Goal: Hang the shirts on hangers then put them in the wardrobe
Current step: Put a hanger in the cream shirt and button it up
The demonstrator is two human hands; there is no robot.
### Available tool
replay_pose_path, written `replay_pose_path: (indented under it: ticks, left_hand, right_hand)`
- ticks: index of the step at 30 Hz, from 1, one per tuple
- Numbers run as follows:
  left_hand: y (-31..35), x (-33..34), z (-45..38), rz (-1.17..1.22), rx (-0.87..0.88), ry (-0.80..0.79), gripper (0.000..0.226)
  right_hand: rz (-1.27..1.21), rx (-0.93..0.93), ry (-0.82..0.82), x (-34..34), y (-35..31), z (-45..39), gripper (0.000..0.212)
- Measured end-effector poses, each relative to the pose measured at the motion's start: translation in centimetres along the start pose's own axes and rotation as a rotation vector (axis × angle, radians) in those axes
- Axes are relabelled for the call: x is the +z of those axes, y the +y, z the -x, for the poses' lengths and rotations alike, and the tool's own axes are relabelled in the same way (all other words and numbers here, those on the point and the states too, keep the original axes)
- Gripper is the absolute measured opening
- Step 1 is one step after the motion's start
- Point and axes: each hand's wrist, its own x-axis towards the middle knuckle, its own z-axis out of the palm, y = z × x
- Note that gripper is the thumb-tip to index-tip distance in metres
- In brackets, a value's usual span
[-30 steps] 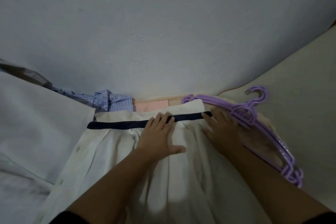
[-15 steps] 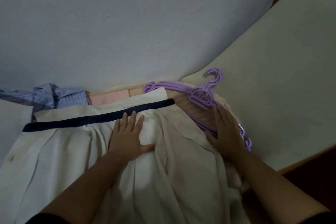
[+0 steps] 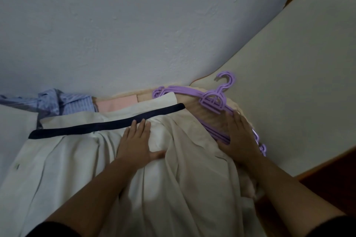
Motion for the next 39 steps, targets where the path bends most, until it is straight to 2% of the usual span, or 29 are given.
replay_pose_path:
  ticks: [8, 13, 18, 23, 27, 29, 31, 33, 39]
  left_hand:
    - [-0.2, -0.9, 0.4, -0.025, 0.025, -0.047, 0.135]
    - [-0.6, -2.7, 1.8, -0.073, 0.004, -0.022, 0.120]
    - [-2.3, -5.5, 4.2, -0.096, -0.031, 0.053, 0.125]
    - [-5.1, -8.1, 7.5, -0.124, -0.114, 0.112, 0.146]
    - [-8.3, -9.1, 10.8, -0.091, -0.234, 0.116, 0.118]
    - [-10.2, -8.9, 12.0, -0.078, -0.273, 0.171, 0.117]
    - [-11.4, -8.8, 12.9, -0.107, -0.295, 0.195, 0.117]
    - [-12.0, -8.9, 13.7, -0.083, -0.334, 0.178, 0.111]
    - [-12.5, -9.4, 14.1, 0.122, -0.475, 0.202, 0.092]
  right_hand:
    - [0.054, 0.081, 0.040, -1.6, -0.9, -0.4, 0.086]
    - [-0.011, 0.097, 0.064, -3.4, -1.7, -1.6, 0.088]
    - [-0.044, 0.066, 0.018, -4.8, -4.2, -2.3, 0.092]
    - [-0.110, -0.032, -0.093, -4.4, -7.9, -2.1, 0.101]
    - [-0.144, -0.170, -0.186, -3.2, -11.2, -1.4, 0.102]
    - [-0.083, -0.233, -0.213, -2.8, -12.6, -1.2, 0.108]
    - [-0.070, -0.238, -0.303, -2.5, -13.7, -0.9, 0.111]
    - [-0.085, -0.224, -0.322, -2.2, -14.1, -0.9, 0.113]
    - [-0.049, -0.206, -0.375, -2.3, -14.4, -1.5, 0.116]
